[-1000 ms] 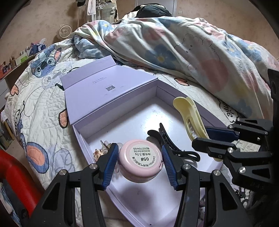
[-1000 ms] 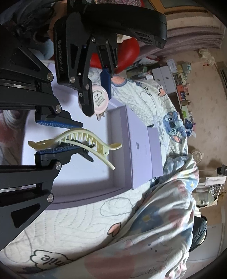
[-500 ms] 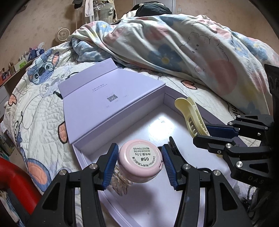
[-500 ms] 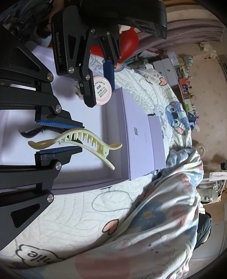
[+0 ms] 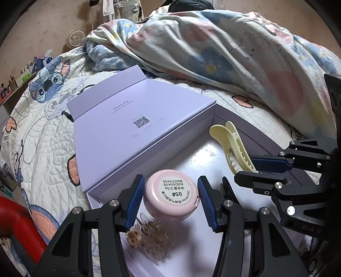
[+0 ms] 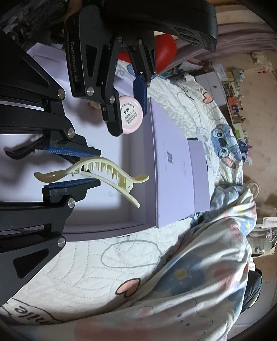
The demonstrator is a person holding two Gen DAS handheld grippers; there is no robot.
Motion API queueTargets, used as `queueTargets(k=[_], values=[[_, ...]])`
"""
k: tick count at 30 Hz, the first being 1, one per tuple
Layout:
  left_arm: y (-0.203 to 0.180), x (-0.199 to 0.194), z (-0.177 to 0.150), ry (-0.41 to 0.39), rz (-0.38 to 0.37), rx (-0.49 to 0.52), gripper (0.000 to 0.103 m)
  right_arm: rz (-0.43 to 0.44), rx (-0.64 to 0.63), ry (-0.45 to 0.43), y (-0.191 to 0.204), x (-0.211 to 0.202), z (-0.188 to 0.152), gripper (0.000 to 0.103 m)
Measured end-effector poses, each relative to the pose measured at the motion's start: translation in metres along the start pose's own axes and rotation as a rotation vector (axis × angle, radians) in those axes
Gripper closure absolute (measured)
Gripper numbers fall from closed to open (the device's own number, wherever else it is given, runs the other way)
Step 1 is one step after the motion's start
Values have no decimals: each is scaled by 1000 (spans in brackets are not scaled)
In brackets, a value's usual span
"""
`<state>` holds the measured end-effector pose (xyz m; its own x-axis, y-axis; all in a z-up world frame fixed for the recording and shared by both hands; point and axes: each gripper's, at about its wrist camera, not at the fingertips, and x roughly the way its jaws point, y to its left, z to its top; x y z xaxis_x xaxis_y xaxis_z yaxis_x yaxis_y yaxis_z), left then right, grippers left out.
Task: Organize rigid objects
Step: 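Carry the pink compact and cream clip over the lavender box with both grippers, then open both grippers to drop the compact and cream clip into the box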
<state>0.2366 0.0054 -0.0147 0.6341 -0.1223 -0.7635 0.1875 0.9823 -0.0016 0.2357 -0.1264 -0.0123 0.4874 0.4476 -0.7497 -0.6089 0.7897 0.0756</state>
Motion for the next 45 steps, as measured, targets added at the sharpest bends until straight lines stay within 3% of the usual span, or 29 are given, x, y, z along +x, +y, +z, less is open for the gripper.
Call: queueTargets(k=[12, 30, 33, 35, 37, 39, 41, 45], values=[[-5, 24, 7, 48, -4, 18, 52, 17, -12, 65, -4, 12, 6, 83], [-6, 32, 16, 48, 26, 29, 52, 2, 7, 146, -10, 26, 14, 82], [-6, 36, 14, 77, 34, 28, 52, -3, 8, 147, -9, 24, 13, 80], [-7, 37, 13, 86, 60, 31, 52, -17, 7, 144, -8, 21, 13, 69], [-6, 34, 13, 82, 74, 29, 45, -38, 4, 135, -8, 17, 14, 64], [-5, 29, 14, 70, 74, 18, 27, -40, 5, 130, -9, 12, 13, 64], [-3, 24, 14, 61, 70, 7, 18, -41, 10, 128, -10, 8, 13, 64], [-1, 12, 17, 45, 91, 0, 17, -50, 13, 119, -10, -3, 12, 64]])
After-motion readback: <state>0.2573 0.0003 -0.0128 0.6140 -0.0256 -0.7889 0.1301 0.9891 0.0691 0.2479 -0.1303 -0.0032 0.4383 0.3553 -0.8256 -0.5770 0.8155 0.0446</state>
